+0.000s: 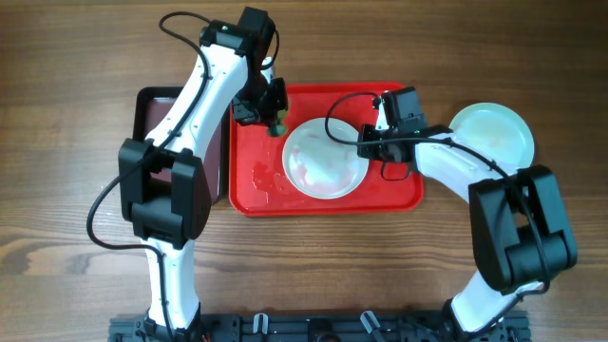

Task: Clean dirty plates on tray and stack at the side
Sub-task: 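Slide the plate with the right gripper toward the tray's right edge, then lift the plate with the right gripper and stack it on the cleaned plates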

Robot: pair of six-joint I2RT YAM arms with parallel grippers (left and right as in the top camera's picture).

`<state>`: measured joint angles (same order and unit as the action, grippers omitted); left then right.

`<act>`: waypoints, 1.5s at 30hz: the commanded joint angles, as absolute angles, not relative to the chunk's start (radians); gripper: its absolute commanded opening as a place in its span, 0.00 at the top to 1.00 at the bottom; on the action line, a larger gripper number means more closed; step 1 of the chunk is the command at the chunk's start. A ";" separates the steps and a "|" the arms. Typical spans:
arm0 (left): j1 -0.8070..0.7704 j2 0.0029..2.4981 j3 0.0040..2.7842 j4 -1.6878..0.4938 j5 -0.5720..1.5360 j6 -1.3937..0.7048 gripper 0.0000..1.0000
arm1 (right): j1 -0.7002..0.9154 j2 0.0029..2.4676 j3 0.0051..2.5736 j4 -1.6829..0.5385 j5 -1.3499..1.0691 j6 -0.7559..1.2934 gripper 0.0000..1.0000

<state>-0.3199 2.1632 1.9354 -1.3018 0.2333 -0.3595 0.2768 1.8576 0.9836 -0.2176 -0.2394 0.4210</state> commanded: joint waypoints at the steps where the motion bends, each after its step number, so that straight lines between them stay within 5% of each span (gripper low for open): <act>1: -0.317 2.138 1.929 -1.303 0.224 -0.344 0.96 | 0.279 1.899 0.989 -0.222 -0.293 0.423 0.96; 7: -0.317 2.138 1.929 -1.303 0.224 -0.344 0.96 | 0.276 1.829 0.991 -0.284 -0.264 0.469 0.96; 17: -0.317 2.138 1.929 -1.287 0.223 -0.344 0.96 | 0.300 1.420 0.991 -0.531 0.285 0.365 0.96; 33: -0.317 2.138 1.929 -1.279 0.224 -0.344 0.96 | 0.733 1.383 0.991 -0.587 1.324 0.166 0.96; 45: -0.317 2.138 1.929 -1.280 0.224 -0.344 0.96 | 0.782 1.383 0.991 -0.446 1.378 -0.040 0.96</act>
